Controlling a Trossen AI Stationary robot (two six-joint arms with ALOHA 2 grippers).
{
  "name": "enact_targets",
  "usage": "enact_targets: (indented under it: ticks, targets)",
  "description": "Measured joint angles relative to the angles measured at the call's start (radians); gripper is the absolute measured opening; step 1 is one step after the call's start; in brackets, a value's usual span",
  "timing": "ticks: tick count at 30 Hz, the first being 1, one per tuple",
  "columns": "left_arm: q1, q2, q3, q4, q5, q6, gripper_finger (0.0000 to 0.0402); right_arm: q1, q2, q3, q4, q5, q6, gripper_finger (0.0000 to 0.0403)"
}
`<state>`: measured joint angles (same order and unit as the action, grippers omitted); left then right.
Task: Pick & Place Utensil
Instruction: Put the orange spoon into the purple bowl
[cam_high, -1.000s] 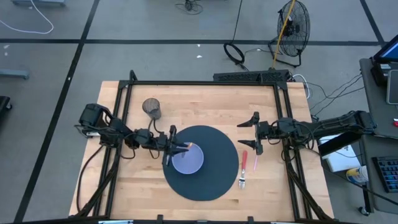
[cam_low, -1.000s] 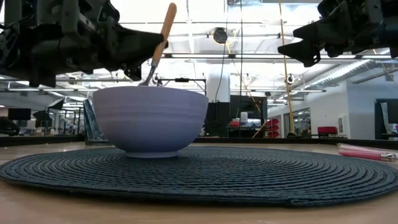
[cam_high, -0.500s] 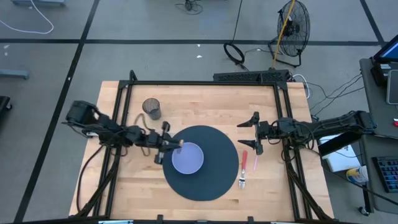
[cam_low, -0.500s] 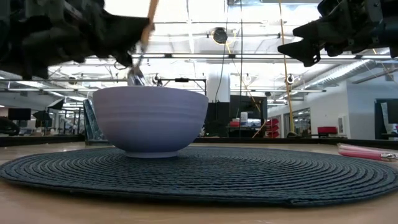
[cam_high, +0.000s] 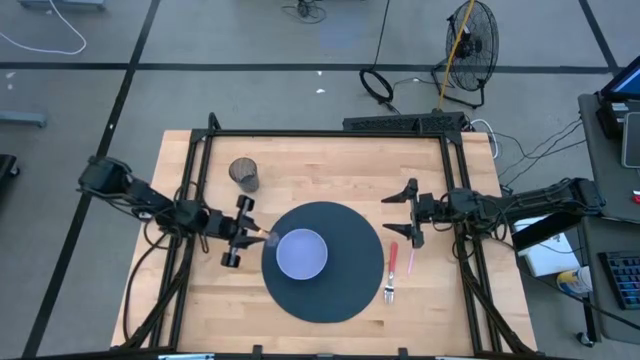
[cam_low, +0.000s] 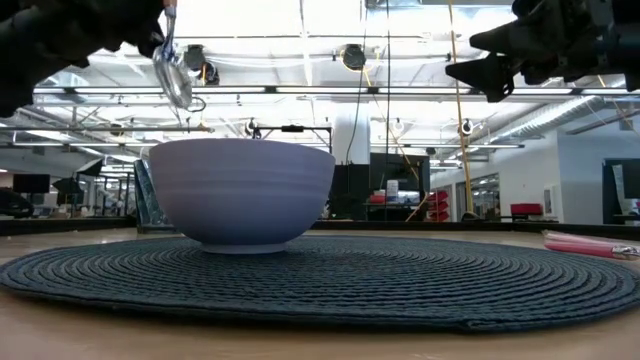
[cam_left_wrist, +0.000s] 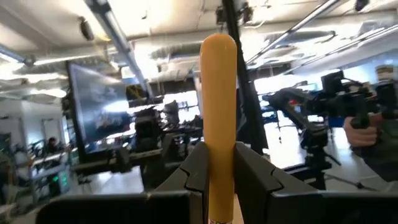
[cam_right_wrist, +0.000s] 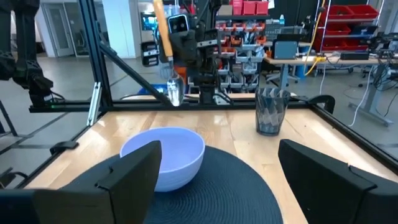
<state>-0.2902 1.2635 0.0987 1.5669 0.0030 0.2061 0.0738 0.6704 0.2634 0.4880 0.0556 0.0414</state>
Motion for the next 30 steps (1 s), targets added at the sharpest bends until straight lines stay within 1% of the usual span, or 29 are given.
enact_targets:
  ticks: [2, 8, 13, 17, 20, 23, 25, 27, 30]
  targets:
    - [0.005, 0.021, 0.01, 0.0, 0.027, 0.006, 0.0048, 0.0, 0.001, 0.0, 0.013, 0.0, 0.0, 0.0318]
    - [0.043, 0.081, 0.017, -0.001, 0.057, -0.009, 0.0048, 0.0, 0.001, 0.0, 0.038, 0.0, 0.0, 0.0318]
    - [0.065, 0.092, 0.024, -0.002, 0.031, -0.072, 0.0048, 0.0, 0.001, 0.0, 0.039, 0.0, 0.006, 0.0318]
    - [0.064, 0.108, 0.07, -0.021, 0.012, -0.12, 0.0048, 0.0, 0.001, 0.0, 0.04, 0.0, 0.007, 0.0318]
    - [0.063, 0.178, 0.126, -0.034, -0.034, -0.166, 0.0048, 0.0, 0.001, 0.0, 0.039, 0.0, 0.007, 0.0318]
    - [0.059, 0.28, 0.199, -0.031, -0.08, -0.195, 0.0048, 0.0, 0.002, 0.0, 0.039, 0.0, 0.007, 0.0318]
    - [0.059, 0.346, 0.234, -0.011, -0.094, -0.211, 0.0048, 0.0, 0.003, 0.0, 0.039, 0.0, 0.01, 0.0318]
    - [0.061, 0.385, 0.254, -0.006, -0.114, -0.221, 0.0048, 0.0, 0.003, 0.0, 0.038, -0.002, 0.025, 0.0318]
    - [0.061, 0.41, 0.258, -0.005, -0.14, -0.245, 0.0048, 0.0, 0.004, 0.0, 0.029, -0.004, 0.034, 0.0318]
